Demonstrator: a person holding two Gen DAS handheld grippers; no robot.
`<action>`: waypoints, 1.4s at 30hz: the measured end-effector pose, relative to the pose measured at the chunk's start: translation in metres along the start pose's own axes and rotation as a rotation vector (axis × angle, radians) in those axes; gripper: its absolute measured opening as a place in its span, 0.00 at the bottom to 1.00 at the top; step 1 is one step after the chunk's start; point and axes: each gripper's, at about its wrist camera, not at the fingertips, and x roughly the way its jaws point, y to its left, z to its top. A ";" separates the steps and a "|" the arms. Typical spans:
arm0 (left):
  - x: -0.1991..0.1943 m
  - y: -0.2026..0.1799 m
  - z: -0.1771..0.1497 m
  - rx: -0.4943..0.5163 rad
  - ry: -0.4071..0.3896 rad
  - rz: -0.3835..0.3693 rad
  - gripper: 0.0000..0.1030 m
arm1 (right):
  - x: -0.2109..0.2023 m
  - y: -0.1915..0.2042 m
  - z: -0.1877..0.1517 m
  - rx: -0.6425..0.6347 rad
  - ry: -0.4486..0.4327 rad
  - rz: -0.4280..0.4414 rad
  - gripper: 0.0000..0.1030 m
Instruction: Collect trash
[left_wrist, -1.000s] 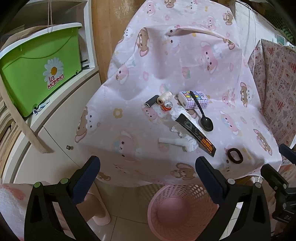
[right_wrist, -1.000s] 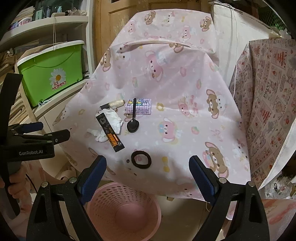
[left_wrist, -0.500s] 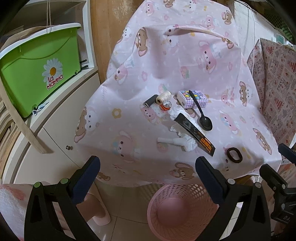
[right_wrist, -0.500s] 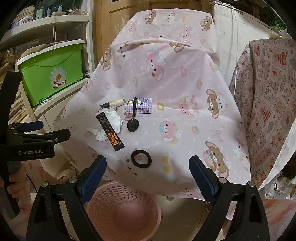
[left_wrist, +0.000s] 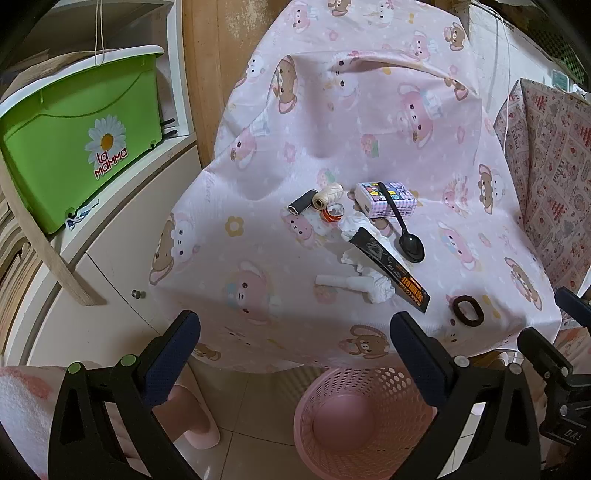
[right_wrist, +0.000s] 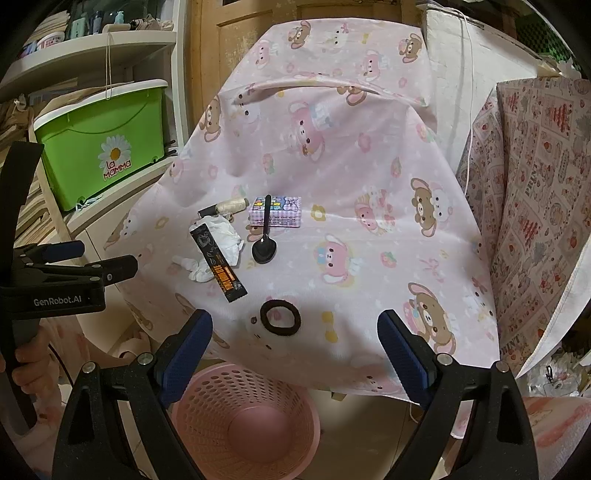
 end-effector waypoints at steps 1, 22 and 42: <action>0.000 0.000 0.000 0.000 0.000 0.000 0.99 | 0.000 -0.001 0.000 0.001 0.001 0.000 0.90; 0.000 0.000 0.000 0.001 0.001 -0.001 0.99 | 0.000 -0.003 0.001 0.010 0.002 -0.002 0.90; 0.001 0.001 -0.002 -0.002 0.018 -0.001 0.99 | -0.001 -0.003 0.002 0.012 -0.006 -0.005 0.90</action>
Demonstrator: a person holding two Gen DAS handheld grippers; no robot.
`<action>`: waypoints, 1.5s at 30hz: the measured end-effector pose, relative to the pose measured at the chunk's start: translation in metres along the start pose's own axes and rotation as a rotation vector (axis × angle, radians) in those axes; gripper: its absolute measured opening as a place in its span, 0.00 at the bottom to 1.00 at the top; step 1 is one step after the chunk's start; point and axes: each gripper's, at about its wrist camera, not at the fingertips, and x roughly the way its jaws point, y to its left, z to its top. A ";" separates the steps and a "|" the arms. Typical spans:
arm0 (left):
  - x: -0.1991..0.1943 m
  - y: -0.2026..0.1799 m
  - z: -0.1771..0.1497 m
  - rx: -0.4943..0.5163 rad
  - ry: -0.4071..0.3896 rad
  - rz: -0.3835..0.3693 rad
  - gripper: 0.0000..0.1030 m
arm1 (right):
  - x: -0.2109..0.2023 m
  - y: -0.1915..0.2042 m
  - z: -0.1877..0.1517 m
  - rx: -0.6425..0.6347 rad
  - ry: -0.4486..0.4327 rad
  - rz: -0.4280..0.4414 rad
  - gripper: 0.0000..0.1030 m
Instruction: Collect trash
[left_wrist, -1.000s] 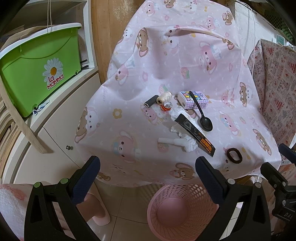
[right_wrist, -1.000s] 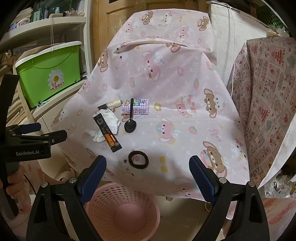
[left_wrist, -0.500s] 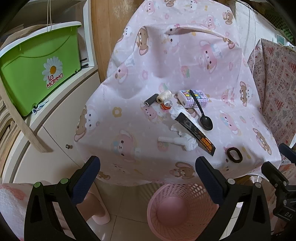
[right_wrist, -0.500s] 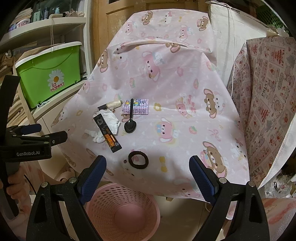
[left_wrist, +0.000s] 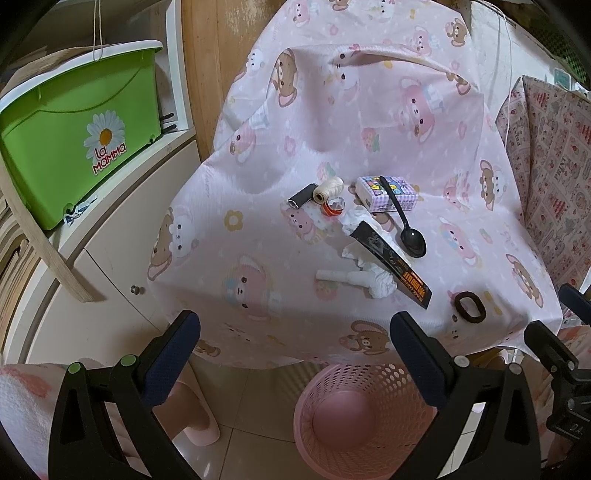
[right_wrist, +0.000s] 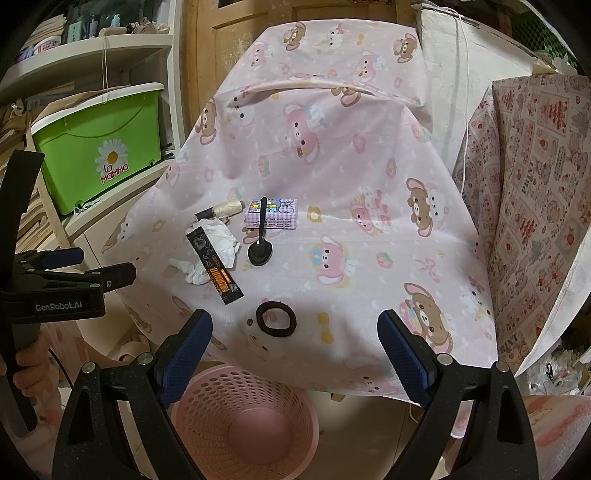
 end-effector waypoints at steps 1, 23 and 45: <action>0.000 0.000 0.000 0.001 0.001 0.001 0.99 | 0.000 0.000 0.000 0.000 0.001 -0.001 0.90; 0.006 -0.003 -0.001 0.026 0.012 0.010 0.99 | -0.002 -0.004 0.000 0.008 -0.011 -0.005 0.90; 0.026 -0.007 0.011 0.004 0.026 -0.054 0.87 | 0.040 0.018 0.004 -0.075 0.011 0.012 0.78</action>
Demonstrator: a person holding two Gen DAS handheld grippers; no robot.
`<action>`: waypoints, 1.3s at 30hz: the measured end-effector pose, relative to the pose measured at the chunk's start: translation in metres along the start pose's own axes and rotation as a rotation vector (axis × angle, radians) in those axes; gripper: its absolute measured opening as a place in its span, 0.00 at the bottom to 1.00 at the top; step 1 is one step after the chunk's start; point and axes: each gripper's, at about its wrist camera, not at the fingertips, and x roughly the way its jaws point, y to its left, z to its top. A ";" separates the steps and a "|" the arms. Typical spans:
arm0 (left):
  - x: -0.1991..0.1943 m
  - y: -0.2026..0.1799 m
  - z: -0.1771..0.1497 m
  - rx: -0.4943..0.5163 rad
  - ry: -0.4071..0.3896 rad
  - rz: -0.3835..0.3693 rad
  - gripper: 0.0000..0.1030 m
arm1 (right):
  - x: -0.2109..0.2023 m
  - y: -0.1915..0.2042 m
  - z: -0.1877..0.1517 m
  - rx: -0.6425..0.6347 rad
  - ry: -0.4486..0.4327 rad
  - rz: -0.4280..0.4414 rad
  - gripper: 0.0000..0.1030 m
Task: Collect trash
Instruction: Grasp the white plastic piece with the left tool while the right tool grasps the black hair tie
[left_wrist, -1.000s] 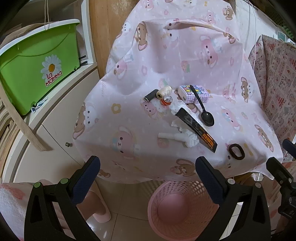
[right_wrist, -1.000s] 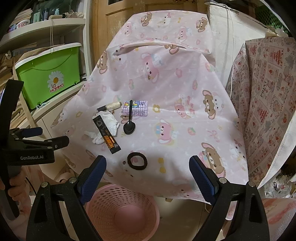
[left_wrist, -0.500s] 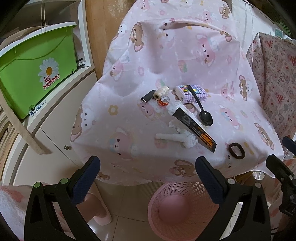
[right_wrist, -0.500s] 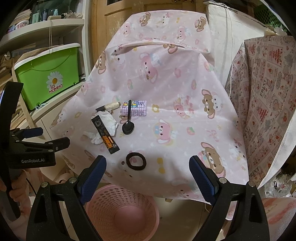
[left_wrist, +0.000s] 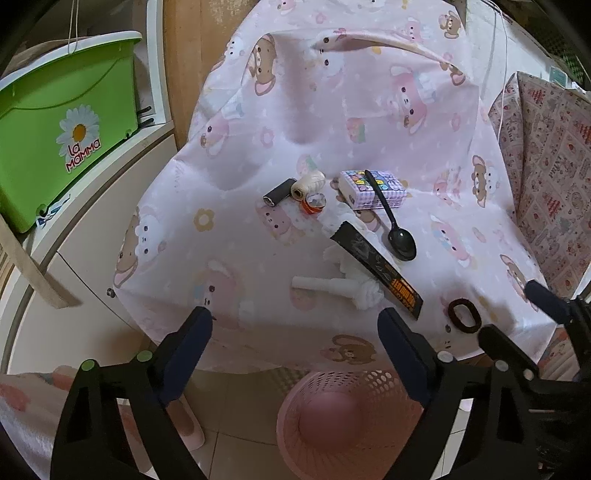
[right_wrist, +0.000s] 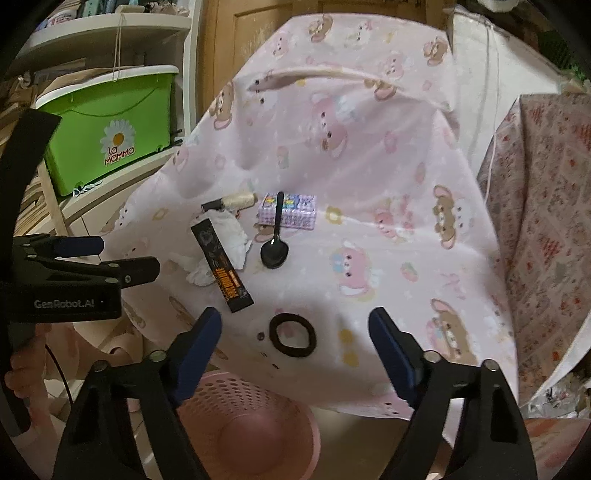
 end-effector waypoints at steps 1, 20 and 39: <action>0.001 0.001 0.000 -0.007 -0.005 0.017 0.87 | 0.004 0.000 0.000 0.004 0.006 0.004 0.77; 0.041 -0.004 0.018 0.003 0.039 -0.094 0.77 | 0.044 -0.009 -0.008 -0.005 0.100 0.002 0.45; 0.047 -0.002 0.018 -0.014 0.052 -0.184 0.49 | 0.039 -0.036 -0.003 0.149 0.111 0.088 0.08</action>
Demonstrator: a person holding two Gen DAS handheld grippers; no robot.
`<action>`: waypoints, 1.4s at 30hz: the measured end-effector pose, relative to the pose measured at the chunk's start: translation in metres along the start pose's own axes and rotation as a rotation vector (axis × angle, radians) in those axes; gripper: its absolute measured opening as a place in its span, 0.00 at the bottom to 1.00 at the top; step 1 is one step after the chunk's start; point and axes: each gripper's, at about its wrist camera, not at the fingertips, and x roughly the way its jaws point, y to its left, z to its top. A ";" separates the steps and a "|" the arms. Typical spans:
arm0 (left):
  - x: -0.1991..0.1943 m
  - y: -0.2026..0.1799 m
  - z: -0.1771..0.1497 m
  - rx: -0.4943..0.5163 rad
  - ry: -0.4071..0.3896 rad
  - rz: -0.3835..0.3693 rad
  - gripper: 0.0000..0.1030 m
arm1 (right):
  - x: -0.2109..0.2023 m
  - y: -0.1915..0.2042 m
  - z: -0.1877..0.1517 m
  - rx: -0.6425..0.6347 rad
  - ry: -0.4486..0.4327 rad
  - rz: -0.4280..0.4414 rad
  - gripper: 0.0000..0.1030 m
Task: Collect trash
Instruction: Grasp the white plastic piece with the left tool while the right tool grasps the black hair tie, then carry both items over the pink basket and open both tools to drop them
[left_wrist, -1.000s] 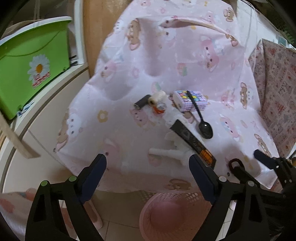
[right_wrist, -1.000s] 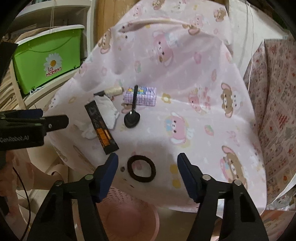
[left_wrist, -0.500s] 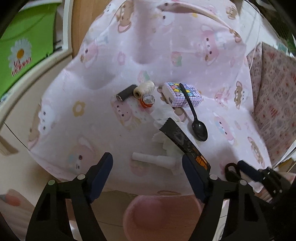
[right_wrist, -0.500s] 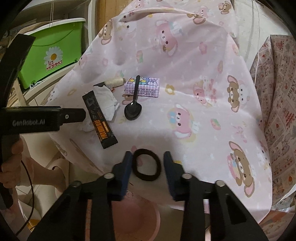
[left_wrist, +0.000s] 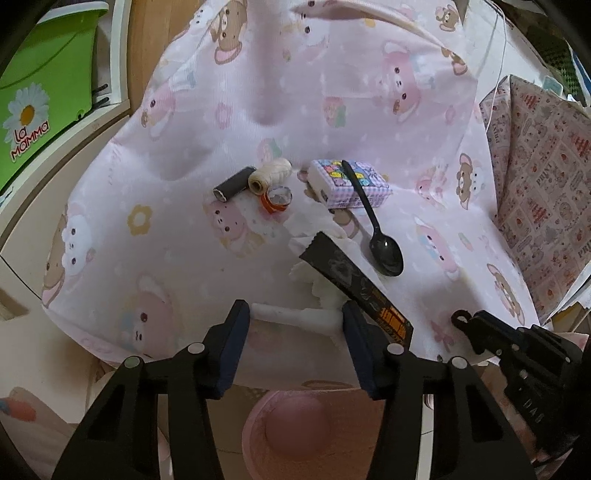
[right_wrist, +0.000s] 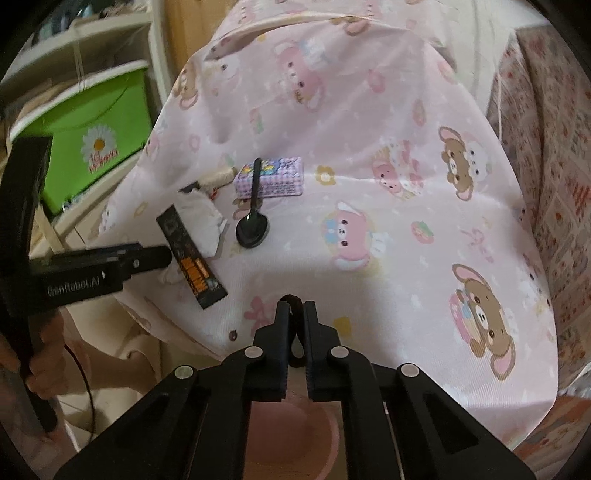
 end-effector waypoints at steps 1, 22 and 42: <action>-0.003 0.001 0.001 -0.003 -0.011 0.003 0.49 | -0.002 -0.003 0.001 0.011 -0.006 0.006 0.08; -0.053 0.000 -0.017 0.029 -0.076 0.065 0.49 | -0.039 0.010 -0.007 -0.042 -0.053 0.051 0.08; -0.027 -0.024 -0.042 0.091 0.103 0.041 0.49 | -0.028 0.039 -0.036 -0.155 0.112 0.103 0.08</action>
